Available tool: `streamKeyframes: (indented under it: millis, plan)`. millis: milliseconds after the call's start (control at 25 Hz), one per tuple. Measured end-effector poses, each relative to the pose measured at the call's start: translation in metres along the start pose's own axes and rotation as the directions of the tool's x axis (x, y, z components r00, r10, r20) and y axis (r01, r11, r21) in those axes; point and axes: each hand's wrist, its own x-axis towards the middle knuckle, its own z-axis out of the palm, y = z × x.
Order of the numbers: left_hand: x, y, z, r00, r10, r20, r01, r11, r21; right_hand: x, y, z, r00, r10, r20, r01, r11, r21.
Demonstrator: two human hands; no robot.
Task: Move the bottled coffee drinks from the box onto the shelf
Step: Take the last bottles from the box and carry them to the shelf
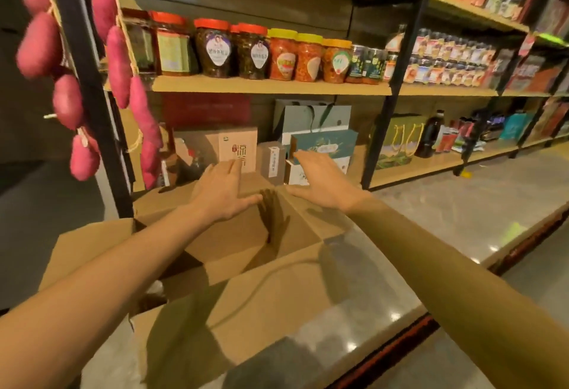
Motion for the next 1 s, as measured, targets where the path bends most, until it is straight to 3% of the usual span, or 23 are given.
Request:
streamKeyframes:
  millis: [160,360,480,640,1000]
  plan:
    - [0.011,-0.042,0.006,0.984,-0.171,-0.048,0.175,0.98,0.093,0.074,-0.019,0.035,0.98,-0.194,0.034,0.19,0.976,0.11]
    - [0.009,-0.074,0.017,0.87,-0.485,-0.089,0.493,0.855,0.161,0.139,-0.052,0.064,0.883,-0.467,0.058,0.442,0.865,0.236]
    - [0.01,-0.067,0.032,0.745,-0.648,-0.155,0.666,0.732,0.143,0.174,-0.058,0.084,0.768,-0.636,0.073,0.608,0.76,0.228]
    - [0.009,-0.036,0.065,0.507,-0.833,-0.219,0.861,0.503,0.079,0.2,-0.057,0.111,0.564,-0.822,0.081,0.786,0.564,0.254]
    - [0.021,0.027,0.134,0.019,-0.967,-0.255,0.985,0.062,-0.159,0.179,-0.074,0.184,0.219,-0.972,0.083,0.872,0.234,0.43]
